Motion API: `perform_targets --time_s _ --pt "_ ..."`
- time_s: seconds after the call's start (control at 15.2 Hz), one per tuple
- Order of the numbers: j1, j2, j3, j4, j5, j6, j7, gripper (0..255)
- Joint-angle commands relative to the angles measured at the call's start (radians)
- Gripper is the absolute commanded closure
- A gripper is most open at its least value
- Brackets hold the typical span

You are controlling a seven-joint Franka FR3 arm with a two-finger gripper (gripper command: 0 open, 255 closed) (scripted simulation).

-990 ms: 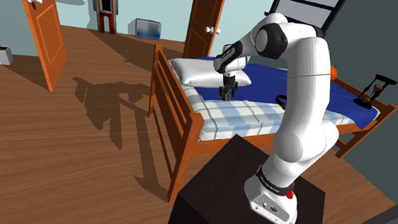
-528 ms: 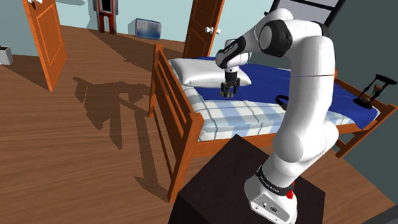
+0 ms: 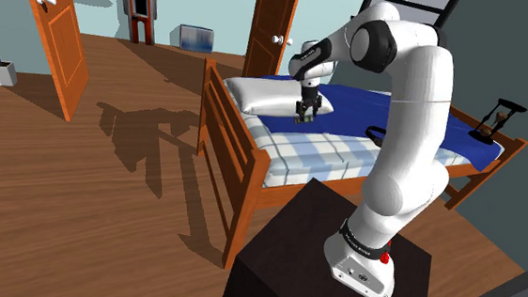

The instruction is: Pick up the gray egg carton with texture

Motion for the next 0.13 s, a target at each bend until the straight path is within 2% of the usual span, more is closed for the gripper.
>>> perform_targets --time_s 0.0,0.07 --pt "0.001 -0.006 -0.001 0.007 -0.001 -0.013 -0.001 255" --pt "0.001 -0.005 -0.001 0.008 -0.001 -0.013 -0.001 255"
